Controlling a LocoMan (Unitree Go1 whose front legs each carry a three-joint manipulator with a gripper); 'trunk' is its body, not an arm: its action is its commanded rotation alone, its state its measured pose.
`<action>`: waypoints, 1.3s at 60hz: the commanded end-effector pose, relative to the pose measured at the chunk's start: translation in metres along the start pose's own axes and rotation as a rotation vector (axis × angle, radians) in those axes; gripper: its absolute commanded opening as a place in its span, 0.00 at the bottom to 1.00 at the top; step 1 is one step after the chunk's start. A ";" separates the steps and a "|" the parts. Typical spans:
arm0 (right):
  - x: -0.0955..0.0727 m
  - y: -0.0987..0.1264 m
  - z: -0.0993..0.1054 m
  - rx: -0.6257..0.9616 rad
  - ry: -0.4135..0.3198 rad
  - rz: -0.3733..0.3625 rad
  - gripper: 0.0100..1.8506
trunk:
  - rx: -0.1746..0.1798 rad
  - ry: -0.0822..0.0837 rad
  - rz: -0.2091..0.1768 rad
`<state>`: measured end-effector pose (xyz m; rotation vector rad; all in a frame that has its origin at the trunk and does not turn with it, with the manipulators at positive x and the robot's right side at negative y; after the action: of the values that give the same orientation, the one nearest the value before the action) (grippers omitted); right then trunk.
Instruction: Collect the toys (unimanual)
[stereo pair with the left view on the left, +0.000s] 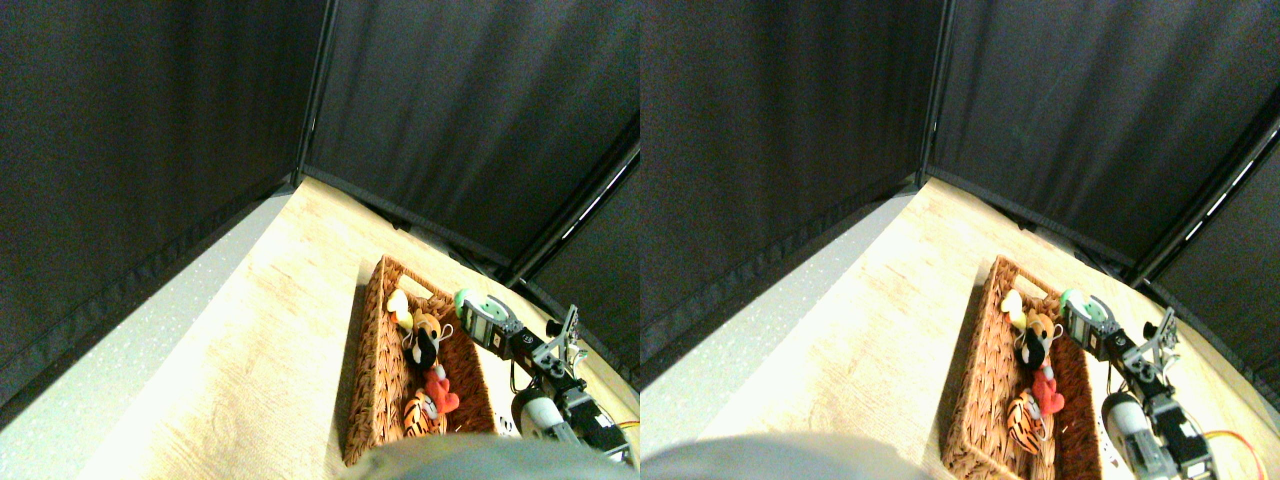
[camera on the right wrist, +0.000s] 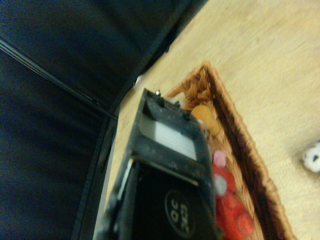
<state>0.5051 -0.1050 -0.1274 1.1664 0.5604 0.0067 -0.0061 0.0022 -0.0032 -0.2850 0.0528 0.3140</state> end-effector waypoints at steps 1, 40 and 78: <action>-0.001 0.002 0.006 -0.014 0.008 0.009 0.55 | 0.012 0.024 0.003; -0.020 -0.039 0.085 0.000 -0.342 0.056 0.29 | 0.137 0.030 -0.152; -0.059 -0.084 0.121 0.009 -0.537 0.082 0.27 | 0.265 0.040 -0.247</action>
<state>0.4815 -0.2659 -0.1499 1.1576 0.1147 -0.2618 0.0010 -0.0045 -0.0065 -0.0696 0.1099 0.1015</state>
